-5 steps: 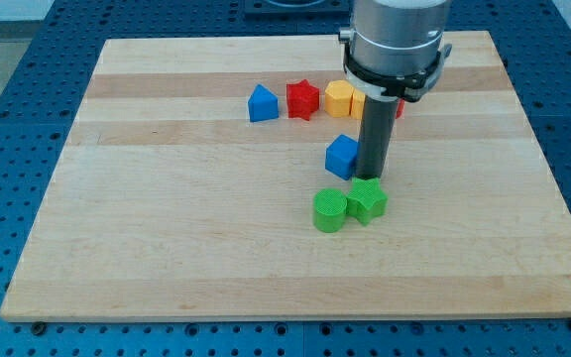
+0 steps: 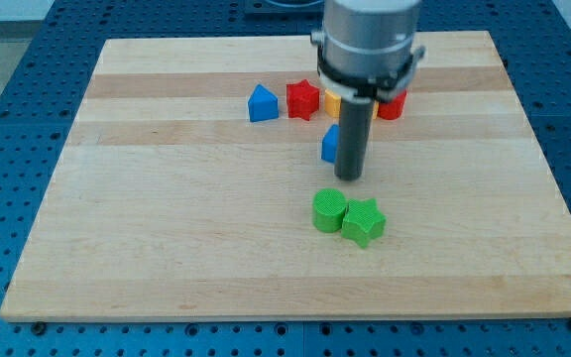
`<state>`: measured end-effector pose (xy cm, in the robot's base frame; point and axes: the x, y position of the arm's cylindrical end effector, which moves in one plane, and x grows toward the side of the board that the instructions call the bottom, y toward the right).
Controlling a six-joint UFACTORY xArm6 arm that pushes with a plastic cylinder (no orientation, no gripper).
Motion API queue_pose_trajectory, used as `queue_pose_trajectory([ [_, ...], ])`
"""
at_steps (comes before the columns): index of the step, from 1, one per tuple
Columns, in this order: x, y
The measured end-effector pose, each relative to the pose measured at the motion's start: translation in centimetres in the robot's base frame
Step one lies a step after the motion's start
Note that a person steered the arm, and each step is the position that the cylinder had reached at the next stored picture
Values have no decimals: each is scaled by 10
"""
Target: Separate the green circle from the green star
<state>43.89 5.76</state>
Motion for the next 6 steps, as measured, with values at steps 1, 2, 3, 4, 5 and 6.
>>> queue_pose_trajectory([
  [1,-22,0],
  [2,-32,0],
  [3,-32,0],
  [4,-8,18],
  [5,23,66],
  [6,37,66],
])
